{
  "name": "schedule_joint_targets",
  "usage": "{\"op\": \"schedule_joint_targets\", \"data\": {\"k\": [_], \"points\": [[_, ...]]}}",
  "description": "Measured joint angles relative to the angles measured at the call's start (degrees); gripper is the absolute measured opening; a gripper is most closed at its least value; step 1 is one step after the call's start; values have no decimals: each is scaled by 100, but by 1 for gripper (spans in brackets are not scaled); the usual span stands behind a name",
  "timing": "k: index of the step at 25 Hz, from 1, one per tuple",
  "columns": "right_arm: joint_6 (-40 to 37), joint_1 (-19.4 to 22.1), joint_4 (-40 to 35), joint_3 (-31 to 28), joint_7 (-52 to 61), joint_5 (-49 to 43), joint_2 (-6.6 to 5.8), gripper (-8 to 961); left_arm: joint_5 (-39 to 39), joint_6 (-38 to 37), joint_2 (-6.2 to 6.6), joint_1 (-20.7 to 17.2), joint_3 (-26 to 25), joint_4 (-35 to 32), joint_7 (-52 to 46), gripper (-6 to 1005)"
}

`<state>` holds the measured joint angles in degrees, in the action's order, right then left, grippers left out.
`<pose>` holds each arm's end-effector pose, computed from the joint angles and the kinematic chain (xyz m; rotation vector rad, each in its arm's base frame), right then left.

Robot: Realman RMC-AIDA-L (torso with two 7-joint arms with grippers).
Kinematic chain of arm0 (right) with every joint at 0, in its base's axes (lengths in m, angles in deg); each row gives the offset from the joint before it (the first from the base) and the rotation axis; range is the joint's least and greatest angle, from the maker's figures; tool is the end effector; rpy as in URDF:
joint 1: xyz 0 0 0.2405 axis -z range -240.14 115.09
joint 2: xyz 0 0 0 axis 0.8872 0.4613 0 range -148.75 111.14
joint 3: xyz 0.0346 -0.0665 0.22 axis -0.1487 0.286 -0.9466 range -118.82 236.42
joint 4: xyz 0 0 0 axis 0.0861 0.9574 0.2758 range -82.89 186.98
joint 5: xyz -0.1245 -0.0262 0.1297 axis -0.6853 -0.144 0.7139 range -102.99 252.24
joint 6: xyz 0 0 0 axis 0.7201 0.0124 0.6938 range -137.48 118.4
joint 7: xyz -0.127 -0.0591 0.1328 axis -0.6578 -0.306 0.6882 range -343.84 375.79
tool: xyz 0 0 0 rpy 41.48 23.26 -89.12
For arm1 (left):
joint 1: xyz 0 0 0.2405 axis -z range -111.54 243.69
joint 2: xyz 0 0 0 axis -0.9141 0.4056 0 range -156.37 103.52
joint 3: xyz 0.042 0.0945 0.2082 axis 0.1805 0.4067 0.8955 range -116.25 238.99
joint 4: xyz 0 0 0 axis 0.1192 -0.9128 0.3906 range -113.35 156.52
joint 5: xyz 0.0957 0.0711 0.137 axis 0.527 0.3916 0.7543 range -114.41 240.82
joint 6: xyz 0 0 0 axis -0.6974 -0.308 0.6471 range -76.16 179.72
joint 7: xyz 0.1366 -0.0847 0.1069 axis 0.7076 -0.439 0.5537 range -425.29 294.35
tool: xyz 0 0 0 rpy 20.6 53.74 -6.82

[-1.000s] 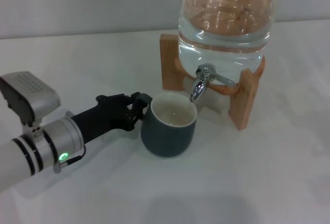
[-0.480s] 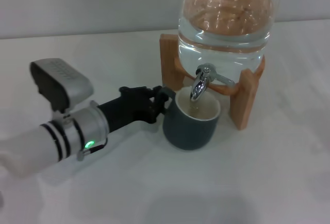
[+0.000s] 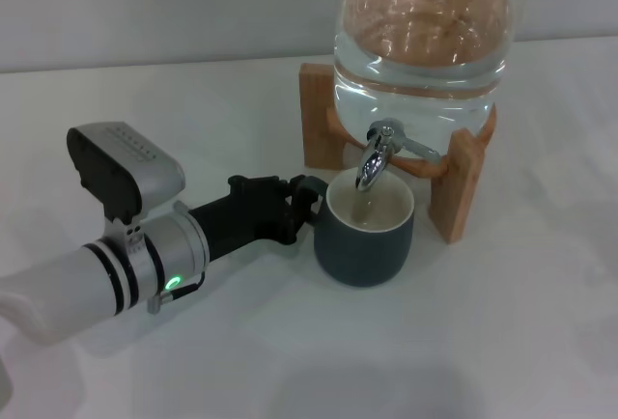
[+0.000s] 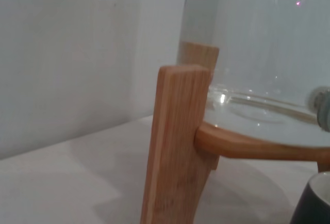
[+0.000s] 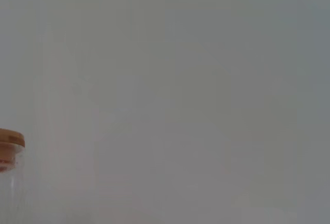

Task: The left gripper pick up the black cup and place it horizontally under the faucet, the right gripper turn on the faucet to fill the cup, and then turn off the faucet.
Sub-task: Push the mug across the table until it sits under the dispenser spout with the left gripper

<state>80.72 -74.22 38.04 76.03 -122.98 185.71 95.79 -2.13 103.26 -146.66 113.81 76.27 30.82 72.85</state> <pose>0.3281 0.2772 0.1257 -1.4749 0.4948 0.9434 -0.1770 0.3496 -0.1444 -2.5231 -0.6448 -0.6142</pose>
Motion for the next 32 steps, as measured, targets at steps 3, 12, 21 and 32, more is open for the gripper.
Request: {"op": "schedule_joint_targets", "data": {"k": [3, 12, 21, 32], "points": [[-23, -1, -6, 0, 0, 0, -1, 790, 5, 46, 1, -71, 1, 4, 1, 146], [-36, 8, -6, 0, 0, 0, 1, 789, 11, 53, 14, -89, 4, 8, -15, 138], [-69, 26, -2, 0, 1, 0, 10, 788, -12, 53, 2, -72, 4, 18, -29, 383], [-97, 41, -6, 0, 0, 0, -7, 787, -23, 254, 29, -246, 4, -46, -24, 548]]}}
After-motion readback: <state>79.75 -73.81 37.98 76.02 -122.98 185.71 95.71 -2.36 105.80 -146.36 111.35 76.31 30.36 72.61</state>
